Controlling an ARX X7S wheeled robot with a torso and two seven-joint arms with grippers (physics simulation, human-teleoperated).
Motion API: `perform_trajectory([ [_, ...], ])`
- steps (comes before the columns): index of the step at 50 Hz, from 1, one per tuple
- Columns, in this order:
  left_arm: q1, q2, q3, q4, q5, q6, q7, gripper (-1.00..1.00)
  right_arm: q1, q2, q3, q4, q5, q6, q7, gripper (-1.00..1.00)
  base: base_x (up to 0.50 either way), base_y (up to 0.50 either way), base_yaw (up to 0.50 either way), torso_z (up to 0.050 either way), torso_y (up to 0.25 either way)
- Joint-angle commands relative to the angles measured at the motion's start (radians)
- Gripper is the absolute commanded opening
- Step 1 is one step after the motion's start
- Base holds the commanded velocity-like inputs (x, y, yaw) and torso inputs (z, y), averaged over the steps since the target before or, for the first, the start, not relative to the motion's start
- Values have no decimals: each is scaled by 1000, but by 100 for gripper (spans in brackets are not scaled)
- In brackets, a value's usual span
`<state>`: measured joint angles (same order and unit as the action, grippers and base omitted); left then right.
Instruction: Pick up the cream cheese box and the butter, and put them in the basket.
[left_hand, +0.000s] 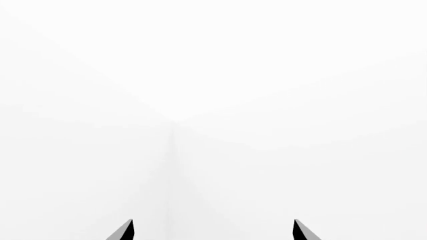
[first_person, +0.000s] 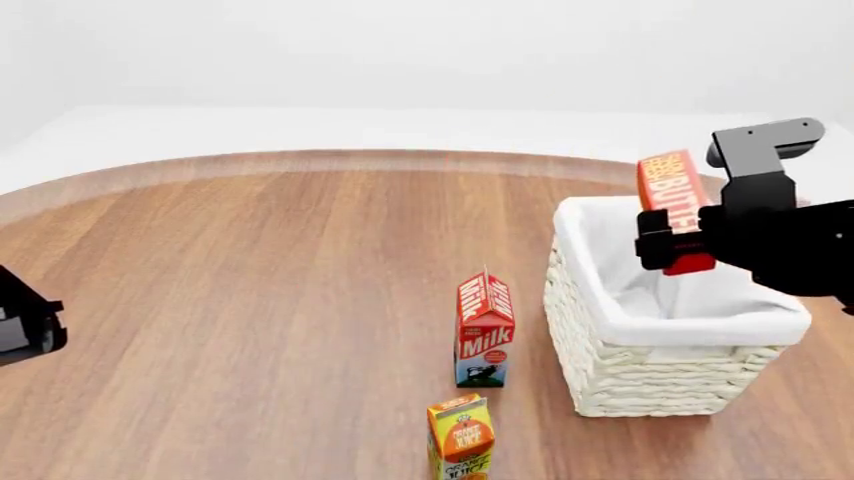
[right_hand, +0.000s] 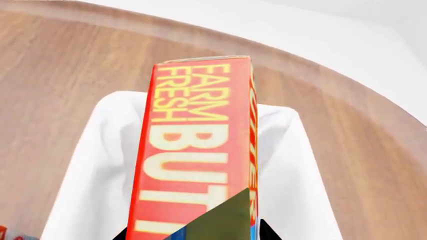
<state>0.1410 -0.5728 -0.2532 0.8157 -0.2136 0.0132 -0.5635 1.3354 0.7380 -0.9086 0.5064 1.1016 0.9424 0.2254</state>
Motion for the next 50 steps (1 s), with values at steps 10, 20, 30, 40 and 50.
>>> perform_trajectory([
  [10, 5, 15, -12, 4, 21, 9, 24, 100, -24, -25, 38, 10, -69, -28, -30, -100, 0, 0, 0, 0, 1],
  [20, 5, 15, -9, 3, 23, 8, 24, 100, -48, -30, 28, 13, -75, -41, -40, -100, 0, 0, 0, 1, 1],
  [30, 4, 15, -5, 0, 26, 11, 24, 100, -49, -32, 13, 18, -88, -42, -52, -100, 0, 0, 0, 0, 2],
  [40, 2, 15, -3, -2, 26, 11, 24, 100, -27, -32, 13, 25, -92, -27, -47, 100, 0, 0, 0, 1, 0],
  [50, 3, 15, -3, -5, 24, 13, 25, 100, -4, -15, 30, -11, -82, -13, -21, 100, 0, 0, 0, 0, 0],
])
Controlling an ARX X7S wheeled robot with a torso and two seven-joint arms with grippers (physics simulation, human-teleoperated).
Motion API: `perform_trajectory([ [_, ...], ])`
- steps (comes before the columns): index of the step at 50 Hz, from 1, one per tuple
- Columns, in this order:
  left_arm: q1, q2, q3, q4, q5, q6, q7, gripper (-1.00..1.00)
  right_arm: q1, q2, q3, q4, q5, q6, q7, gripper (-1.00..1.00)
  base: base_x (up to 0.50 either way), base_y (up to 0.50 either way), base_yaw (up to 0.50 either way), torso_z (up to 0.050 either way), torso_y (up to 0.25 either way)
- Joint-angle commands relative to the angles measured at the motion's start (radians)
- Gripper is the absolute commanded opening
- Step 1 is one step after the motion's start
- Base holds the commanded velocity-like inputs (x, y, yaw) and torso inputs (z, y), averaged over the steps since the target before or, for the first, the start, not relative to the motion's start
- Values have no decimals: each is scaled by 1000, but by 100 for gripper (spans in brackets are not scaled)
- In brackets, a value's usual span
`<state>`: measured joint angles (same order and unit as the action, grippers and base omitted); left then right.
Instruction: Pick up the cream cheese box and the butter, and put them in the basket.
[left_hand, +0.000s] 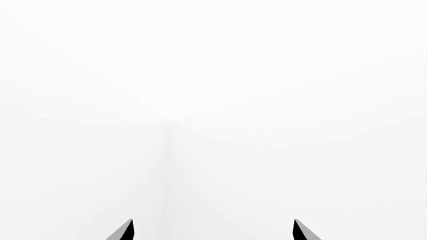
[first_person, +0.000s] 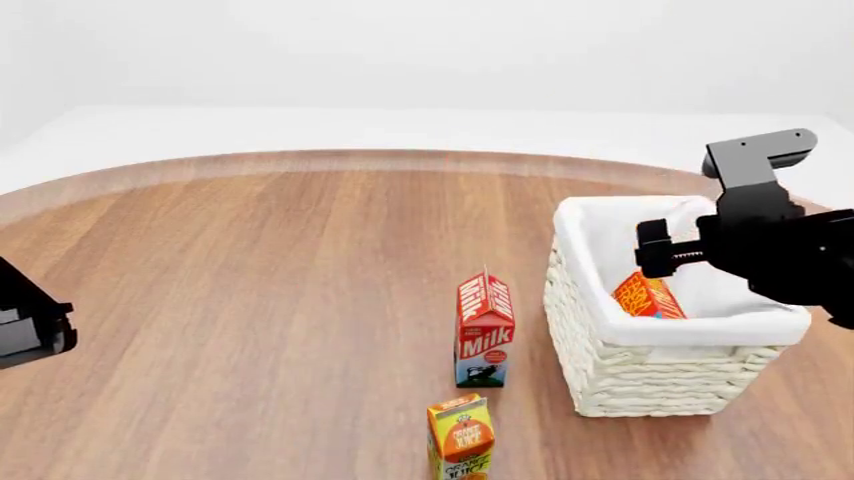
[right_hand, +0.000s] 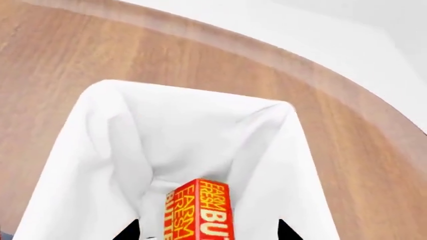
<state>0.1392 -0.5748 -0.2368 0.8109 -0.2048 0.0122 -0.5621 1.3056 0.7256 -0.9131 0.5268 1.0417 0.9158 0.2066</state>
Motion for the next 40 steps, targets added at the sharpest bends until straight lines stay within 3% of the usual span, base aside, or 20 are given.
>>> perform_trajectory([
  [1, 5, 17, -19, -1, 15, 14, 24, 100, 25, 4, 37, -52, -16, 19, 2, 100, 0, 0, 0, 0, 0],
  [7, 5, 16, -22, 0, 13, 16, 23, 100, -1, 75, 77, -230, 55, 54, 61, 100, 0, 0, 0, 0, 0],
  [16, 10, 18, -21, 1, 17, 19, 23, 100, -136, 273, 223, -691, 281, 29, 274, 100, 0, 0, 0, 0, 0],
  [22, 9, 17, -15, 7, 22, 14, 22, 100, -229, 385, 342, -911, 440, -87, 431, 100, 0, 0, 0, 0, 0],
  [24, 6, 17, -8, 9, 26, 10, 22, 100, -298, 423, 422, -972, 525, -214, 508, 100, 0, 0, 0, 0, 0],
  [28, -2, 12, 3, 24, 30, -10, 22, 100, -428, 497, 498, -1104, 511, -379, 557, 100, 0, 0, 0, 0, 0],
  [31, -23, 4, 18, 57, 29, -44, 18, 100, -550, 546, 528, -1199, 333, -500, 640, 100, 0, 0, 0, 0, 0],
  [33, -57, -2, 41, 84, 25, -78, 15, 100, -688, 567, 579, -1232, 368, -669, 671, 100, 0, 0, 0, 0, 0],
  [40, -166, -4, 141, 145, 37, -169, 9, 100, -850, 512, 606, -1321, 179, -858, 669, 100, 0, 0, 0, 0, 0],
])
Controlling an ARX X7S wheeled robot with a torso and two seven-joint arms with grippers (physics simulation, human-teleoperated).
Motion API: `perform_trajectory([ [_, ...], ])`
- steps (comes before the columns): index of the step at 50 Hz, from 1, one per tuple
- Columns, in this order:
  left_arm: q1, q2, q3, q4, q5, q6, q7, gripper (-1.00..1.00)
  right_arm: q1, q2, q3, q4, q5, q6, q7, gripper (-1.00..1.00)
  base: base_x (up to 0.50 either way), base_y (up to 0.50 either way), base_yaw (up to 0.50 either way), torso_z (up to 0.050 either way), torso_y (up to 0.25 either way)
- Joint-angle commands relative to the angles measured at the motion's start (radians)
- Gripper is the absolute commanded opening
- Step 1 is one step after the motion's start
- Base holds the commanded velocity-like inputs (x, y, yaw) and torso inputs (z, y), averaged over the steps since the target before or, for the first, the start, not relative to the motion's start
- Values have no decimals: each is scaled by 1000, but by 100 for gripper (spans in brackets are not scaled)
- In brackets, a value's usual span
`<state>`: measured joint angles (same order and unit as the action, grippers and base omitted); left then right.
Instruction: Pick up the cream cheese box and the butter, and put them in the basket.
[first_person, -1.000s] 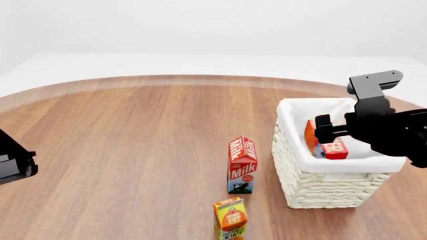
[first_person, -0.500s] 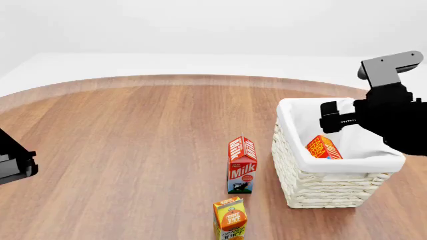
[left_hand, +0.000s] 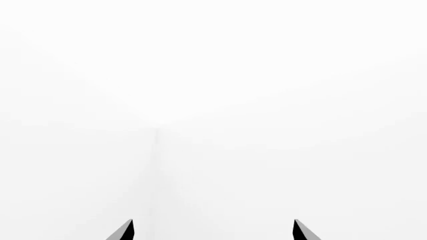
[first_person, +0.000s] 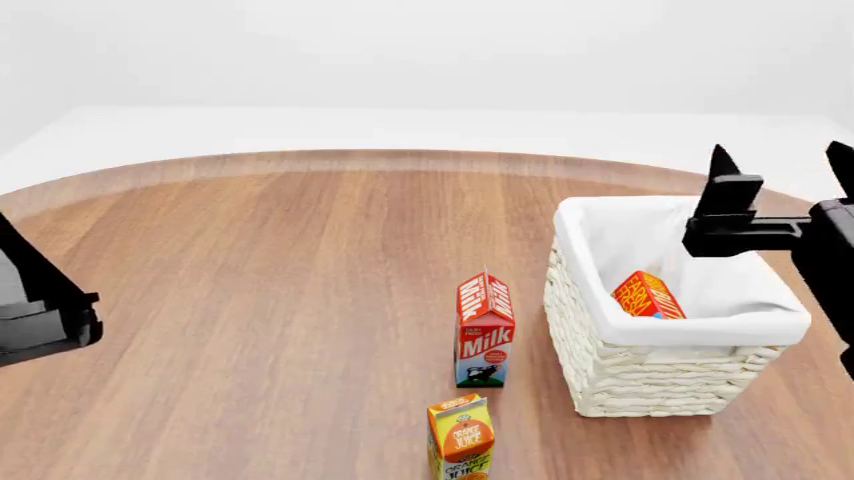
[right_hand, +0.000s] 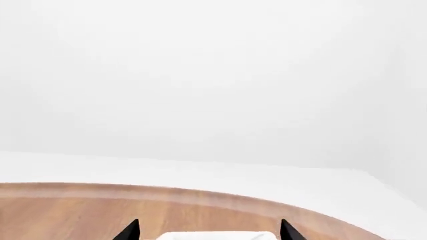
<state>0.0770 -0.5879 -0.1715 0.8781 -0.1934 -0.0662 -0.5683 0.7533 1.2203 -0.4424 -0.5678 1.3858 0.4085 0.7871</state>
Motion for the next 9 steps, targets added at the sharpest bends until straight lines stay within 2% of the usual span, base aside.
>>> perform_trajectory([
  [1, -136, 7, 105, 92, 32, -111, 20, 100, -311, 9, 135, -234, -170, -363, 96, 100, 0, 0, 0, 0, 0],
  [9, -279, 0, 244, 167, 125, -195, 18, 100, -376, -47, 207, -312, -395, -485, 166, 100, 0, 0, 0, 0, 0],
])
